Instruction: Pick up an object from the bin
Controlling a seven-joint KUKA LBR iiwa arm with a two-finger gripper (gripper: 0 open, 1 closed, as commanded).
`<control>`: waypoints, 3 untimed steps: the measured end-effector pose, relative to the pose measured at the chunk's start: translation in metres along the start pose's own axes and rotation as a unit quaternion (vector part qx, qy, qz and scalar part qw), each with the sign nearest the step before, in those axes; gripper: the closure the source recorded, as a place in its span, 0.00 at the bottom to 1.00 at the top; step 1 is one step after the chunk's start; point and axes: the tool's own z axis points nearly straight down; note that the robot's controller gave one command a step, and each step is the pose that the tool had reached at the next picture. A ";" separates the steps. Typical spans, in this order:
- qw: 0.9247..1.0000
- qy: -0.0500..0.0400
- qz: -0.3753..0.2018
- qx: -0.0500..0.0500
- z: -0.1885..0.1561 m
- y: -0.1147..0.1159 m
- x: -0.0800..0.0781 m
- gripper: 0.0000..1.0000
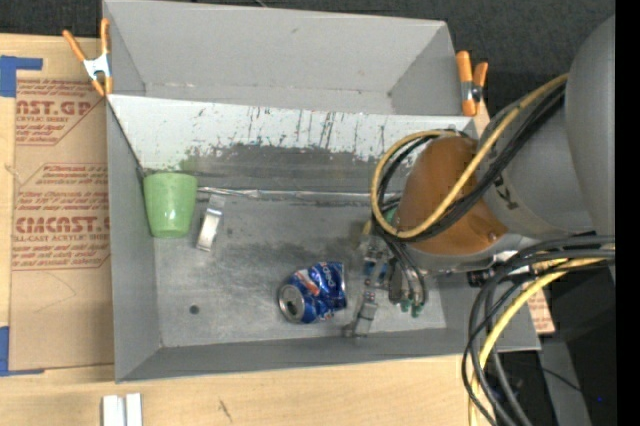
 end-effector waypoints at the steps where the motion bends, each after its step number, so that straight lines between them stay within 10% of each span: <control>1: 0.998 0.000 0.070 -0.001 -0.013 0.049 0.018 0.00; 2: 0.998 0.000 0.070 0.000 -0.013 0.047 0.017 1.00; 3: 0.998 -0.005 0.067 -0.001 -0.103 0.019 -0.021 1.00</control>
Offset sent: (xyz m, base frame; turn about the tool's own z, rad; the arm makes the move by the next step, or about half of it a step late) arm -0.0038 0.0489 0.0134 0.1423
